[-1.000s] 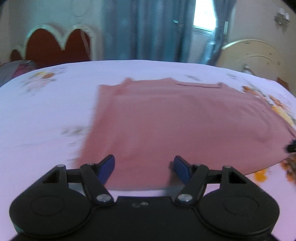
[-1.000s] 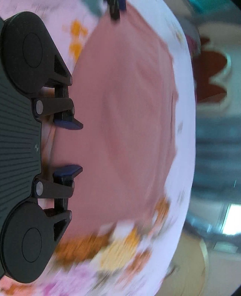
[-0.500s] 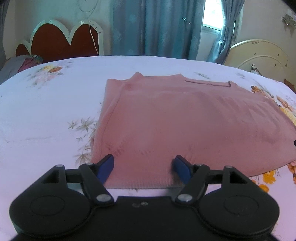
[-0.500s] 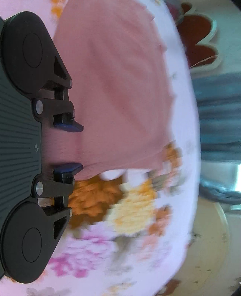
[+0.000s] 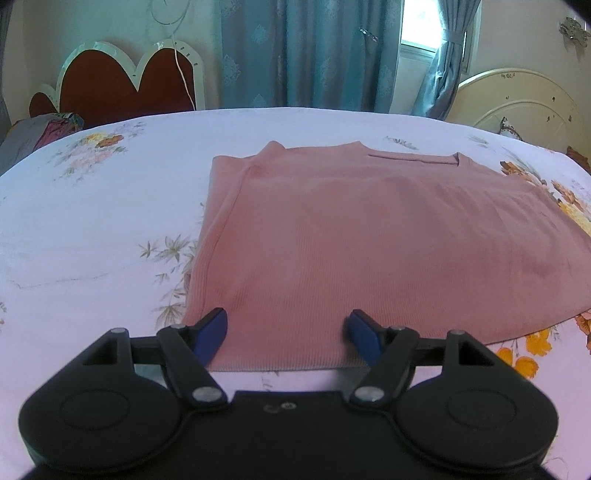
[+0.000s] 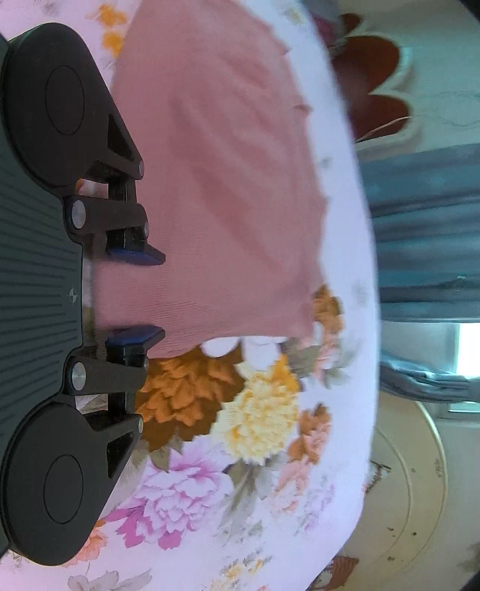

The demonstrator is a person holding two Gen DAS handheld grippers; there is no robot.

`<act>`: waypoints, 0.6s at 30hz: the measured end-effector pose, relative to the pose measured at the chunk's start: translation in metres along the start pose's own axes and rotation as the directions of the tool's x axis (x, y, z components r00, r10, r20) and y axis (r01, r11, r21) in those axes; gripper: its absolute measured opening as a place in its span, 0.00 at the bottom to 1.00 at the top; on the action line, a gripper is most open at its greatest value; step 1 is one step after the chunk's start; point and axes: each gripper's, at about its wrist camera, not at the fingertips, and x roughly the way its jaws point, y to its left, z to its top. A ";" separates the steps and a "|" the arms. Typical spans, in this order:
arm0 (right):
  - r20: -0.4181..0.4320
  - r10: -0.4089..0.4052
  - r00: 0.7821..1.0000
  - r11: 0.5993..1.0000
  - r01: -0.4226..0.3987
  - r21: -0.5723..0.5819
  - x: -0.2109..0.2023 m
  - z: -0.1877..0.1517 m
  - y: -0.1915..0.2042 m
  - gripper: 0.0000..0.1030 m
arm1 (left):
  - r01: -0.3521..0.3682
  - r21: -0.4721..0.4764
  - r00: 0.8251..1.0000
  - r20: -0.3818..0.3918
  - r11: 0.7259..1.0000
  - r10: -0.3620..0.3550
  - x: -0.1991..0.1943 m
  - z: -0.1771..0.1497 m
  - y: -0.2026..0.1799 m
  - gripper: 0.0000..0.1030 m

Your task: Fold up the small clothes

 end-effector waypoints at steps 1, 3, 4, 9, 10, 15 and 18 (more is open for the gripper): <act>-0.016 0.003 1.000 1.000 -0.003 -0.002 0.002 -0.001 0.000 0.36 | -0.002 0.001 1.000 0.000 1.000 0.002 0.000 0.000 -0.001 0.70; -0.078 -0.009 0.997 0.999 0.005 -0.041 0.013 -0.007 0.002 0.36 | -0.007 0.002 1.000 -0.001 1.000 0.007 0.001 0.000 -0.001 0.70; -0.070 -0.014 0.997 0.998 0.009 -0.067 0.010 -0.007 0.005 0.36 | -0.008 0.001 1.000 -0.002 1.000 0.008 0.001 0.001 -0.001 0.71; -0.054 -0.002 0.999 0.999 0.000 -0.035 0.000 -0.009 0.001 0.36 | -0.016 -0.018 1.000 -0.007 1.000 0.016 -0.003 0.000 0.000 0.71; -0.087 -0.005 0.996 0.998 0.000 -0.058 0.006 -0.012 0.001 0.36 | -0.021 -0.028 1.000 -0.009 0.999 0.021 -0.006 -0.001 0.001 0.71; 0.010 0.028 1.000 0.999 -0.028 -0.041 -0.035 -0.008 0.004 0.43 | -0.050 -0.165 0.996 0.059 0.985 0.061 -0.049 -0.011 0.009 0.71; 0.048 0.083 0.995 0.996 -0.081 -0.034 -0.053 -0.011 0.008 0.62 | 0.026 -0.334 0.999 0.035 0.942 -0.015 -0.058 -0.032 0.018 0.55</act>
